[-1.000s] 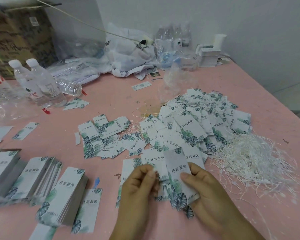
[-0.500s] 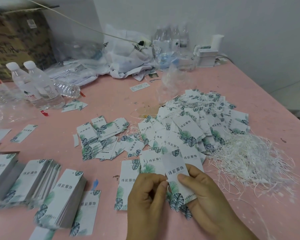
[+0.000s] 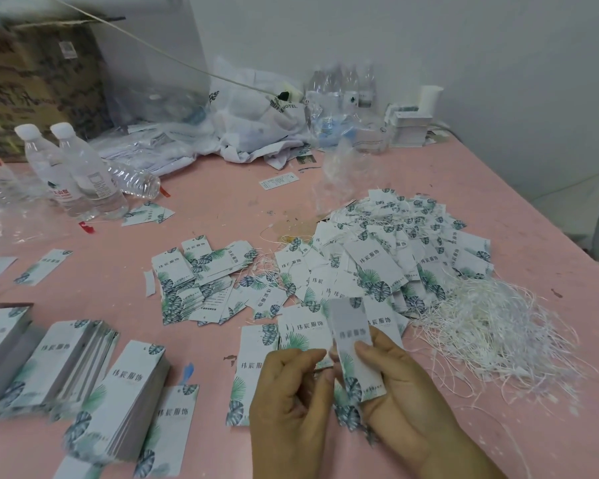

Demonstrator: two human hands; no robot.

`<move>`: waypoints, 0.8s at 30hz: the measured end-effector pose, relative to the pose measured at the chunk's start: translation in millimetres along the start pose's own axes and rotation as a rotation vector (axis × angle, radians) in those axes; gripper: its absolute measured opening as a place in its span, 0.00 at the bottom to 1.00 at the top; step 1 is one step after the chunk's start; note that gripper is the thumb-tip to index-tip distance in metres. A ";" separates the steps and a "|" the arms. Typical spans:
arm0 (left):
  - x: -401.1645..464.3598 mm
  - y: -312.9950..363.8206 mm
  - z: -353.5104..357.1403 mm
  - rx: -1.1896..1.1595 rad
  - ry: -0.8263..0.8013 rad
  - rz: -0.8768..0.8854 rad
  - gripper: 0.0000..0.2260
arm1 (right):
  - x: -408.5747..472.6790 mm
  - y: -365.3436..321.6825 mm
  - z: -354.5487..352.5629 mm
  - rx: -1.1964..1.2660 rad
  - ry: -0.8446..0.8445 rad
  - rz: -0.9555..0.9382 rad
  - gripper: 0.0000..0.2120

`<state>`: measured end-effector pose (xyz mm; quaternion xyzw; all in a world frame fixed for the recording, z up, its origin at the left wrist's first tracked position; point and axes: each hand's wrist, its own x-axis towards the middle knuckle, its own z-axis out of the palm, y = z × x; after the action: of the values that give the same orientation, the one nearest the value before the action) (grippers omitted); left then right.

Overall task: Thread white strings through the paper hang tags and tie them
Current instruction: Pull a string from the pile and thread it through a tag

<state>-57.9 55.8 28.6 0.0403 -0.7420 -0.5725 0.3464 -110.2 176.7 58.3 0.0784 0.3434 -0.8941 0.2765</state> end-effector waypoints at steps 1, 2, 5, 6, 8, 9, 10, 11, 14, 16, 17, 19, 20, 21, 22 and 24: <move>0.3 0.9 0.0 0.001 0.000 -0.005 0.11 | 3.4 -8.1 0.9 -0.051 0.034 -0.004 0.14; 0.9 1.5 -0.9 0.000 0.001 -0.020 0.11 | 8.3 -18.2 1.9 -0.106 0.069 -0.015 0.15; 4.6 2.5 -4.4 0.002 0.019 -0.069 0.12 | 31.1 -57.3 7.0 -0.270 0.194 -0.140 0.13; 6.1 2.5 -5.6 0.008 0.032 -0.080 0.12 | 40.8 -70.8 10.1 -0.382 0.255 -0.212 0.11; 9.1 1.6 -7.5 0.012 0.063 -0.107 0.12 | 63.3 -93.0 13.7 -0.681 0.373 -0.367 0.08; 10.4 0.7 -8.0 0.015 0.078 -0.127 0.12 | 75.1 -101.0 14.2 -0.839 0.424 -0.445 0.08; 11.2 -1.1 -8.6 0.022 0.091 -0.149 0.13 | 86.7 -107.5 13.5 -1.002 0.461 -0.504 0.08; 11.8 -3.5 -9.5 0.030 0.104 -0.173 0.14 | 96.3 -111.7 11.5 -1.167 0.489 -0.532 0.09; 16.9 -9.9 -16.1 0.059 0.146 -0.235 0.17 | 106.2 -111.6 -1.3 -1.531 0.565 -0.563 0.22; 24.1 -13.7 -22.8 0.086 0.186 -0.266 0.17 | 94.0 -97.5 -3.2 -1.554 0.540 -0.673 0.21; 27.7 -16.1 -26.5 0.109 0.202 -0.289 0.17 | 85.2 -86.3 -4.5 -1.531 0.499 -0.697 0.19; 33.7 -21.4 -33.3 0.163 0.208 -0.349 0.15 | 65.3 -58.1 -6.1 -1.472 0.390 -0.644 0.14; 35.7 -24.5 -36.8 0.193 0.198 -0.382 0.14 | 54.6 -41.8 -6.3 -1.451 0.332 -0.589 0.12; 37.4 -27.7 -39.5 0.228 0.180 -0.414 0.13 | 44.9 -25.5 -6.1 -1.455 0.288 -0.525 0.10; 38.7 -30.4 -41.8 0.268 0.154 -0.441 0.12 | 37.4 -10.8 -6.1 -1.500 0.269 -0.461 0.10; 39.8 -33.7 -44.0 0.350 0.098 -0.468 0.11 | 31.0 8.3 -6.9 -1.689 0.280 -0.374 0.14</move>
<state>-74.7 -10.0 22.3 0.2972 -0.7824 -0.4974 0.2281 -131.9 162.5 38.2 -0.1010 0.9288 -0.3537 0.0461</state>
